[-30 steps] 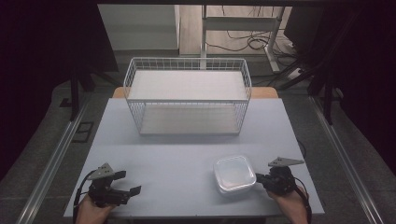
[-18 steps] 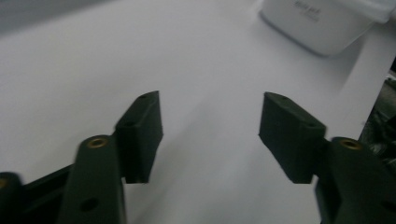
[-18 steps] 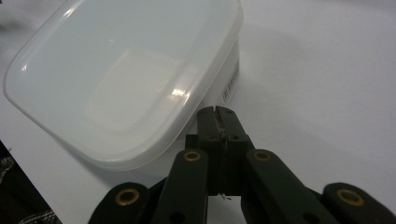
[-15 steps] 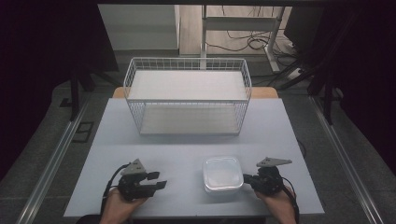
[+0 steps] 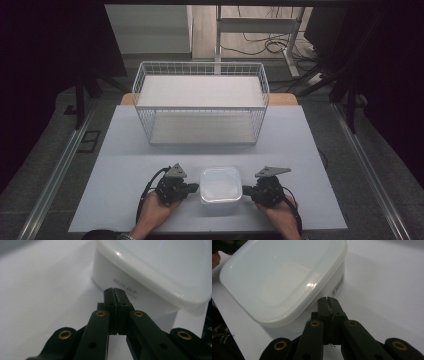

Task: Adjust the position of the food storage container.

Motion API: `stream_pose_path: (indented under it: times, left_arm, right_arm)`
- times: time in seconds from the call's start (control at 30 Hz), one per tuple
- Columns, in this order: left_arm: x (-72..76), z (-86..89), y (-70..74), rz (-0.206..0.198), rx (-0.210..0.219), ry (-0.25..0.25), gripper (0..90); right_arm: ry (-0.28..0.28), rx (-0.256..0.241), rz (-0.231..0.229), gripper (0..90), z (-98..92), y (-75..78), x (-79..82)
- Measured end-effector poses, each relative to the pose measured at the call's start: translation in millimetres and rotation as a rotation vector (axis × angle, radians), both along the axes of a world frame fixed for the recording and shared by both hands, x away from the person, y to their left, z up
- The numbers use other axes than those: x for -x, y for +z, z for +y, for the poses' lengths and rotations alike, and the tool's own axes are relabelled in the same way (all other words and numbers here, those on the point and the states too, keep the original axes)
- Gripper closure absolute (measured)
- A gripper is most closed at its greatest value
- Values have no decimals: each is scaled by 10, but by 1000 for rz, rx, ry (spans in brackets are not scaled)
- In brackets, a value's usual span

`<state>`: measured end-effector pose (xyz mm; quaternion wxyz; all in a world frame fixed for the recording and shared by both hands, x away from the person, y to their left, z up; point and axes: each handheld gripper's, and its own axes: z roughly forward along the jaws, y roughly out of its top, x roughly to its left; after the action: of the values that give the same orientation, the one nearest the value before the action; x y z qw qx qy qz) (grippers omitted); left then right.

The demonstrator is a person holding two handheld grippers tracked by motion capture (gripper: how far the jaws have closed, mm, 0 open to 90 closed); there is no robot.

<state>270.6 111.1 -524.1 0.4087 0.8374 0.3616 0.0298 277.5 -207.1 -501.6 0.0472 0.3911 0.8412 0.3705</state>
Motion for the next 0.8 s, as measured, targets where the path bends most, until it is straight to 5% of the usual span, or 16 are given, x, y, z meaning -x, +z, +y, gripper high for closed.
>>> stream_pose_path:
  times: [0.5, 0.6, 0.8]
  left_arm:
    - [31, 282, 0, 29, 7, 56, 873]
    - [50, 314, -9, 16, -5, 69, 750]
    - [122, 416, 0, -29, -32, 84, 442]
  right_arm:
    - [69, 29, -41, 894, 352, -25, -63]
    - [61, 100, -107, 874, 316, 9, -41]
    - [37, 90, -156, 709, 178, 47, -41]
